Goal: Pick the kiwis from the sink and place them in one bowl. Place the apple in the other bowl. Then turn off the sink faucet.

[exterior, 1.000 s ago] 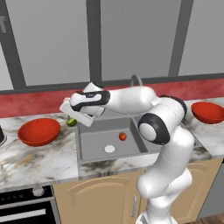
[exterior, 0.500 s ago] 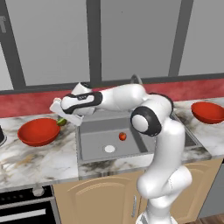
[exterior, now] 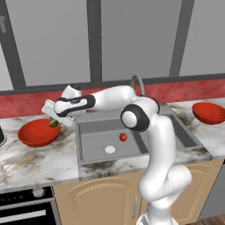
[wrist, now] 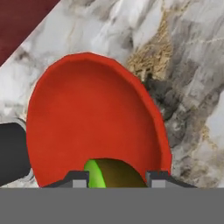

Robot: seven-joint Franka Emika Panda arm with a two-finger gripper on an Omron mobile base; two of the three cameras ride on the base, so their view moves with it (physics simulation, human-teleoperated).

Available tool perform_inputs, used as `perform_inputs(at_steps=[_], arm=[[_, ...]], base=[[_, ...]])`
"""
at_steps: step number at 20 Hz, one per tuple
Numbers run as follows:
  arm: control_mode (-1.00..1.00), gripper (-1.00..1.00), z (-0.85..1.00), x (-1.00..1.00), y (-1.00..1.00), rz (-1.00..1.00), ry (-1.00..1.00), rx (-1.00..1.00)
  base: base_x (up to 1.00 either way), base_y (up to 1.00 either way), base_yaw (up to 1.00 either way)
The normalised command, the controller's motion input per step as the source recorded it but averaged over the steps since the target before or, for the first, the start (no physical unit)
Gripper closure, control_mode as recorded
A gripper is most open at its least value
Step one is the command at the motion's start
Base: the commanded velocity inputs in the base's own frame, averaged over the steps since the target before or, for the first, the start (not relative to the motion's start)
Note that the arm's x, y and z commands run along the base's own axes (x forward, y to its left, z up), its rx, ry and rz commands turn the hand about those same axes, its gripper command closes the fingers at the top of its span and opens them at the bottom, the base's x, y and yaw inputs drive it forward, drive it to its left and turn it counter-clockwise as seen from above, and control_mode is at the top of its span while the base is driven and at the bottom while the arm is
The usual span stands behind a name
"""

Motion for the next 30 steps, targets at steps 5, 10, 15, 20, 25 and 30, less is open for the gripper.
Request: perform_inputs(at_steps=[5, 10, 15, 20, 25, 30], arm=[[-1.00, 1.00, -0.41, 0.42, 0.47, 0.00, 0.14, -0.08], [-1.00, 1.00, -0.28, 0.33, 0.30, 0.00, 0.11, -0.04], [-1.00, -1.00, -0.11, 0.12, 0.05, 0.00, 0.04, 0.00], [-1.00, -1.00, 0.00, 0.00, -0.46, 0.00, -0.01, 0.06], [-1.00, -1.00, 0.00, -0.07, -0.75, -0.08, -0.19, 0.08], [-1.00, -1.00, 0.00, -0.25, -0.95, -0.11, -0.29, 0.09]], base=[[0.00, 0.00, 0.00], [0.00, 0.00, 0.00], [0.00, 0.00, 0.00], [0.00, 0.00, 0.00], [0.00, 0.00, 0.00], [0.00, 0.00, 0.00]])
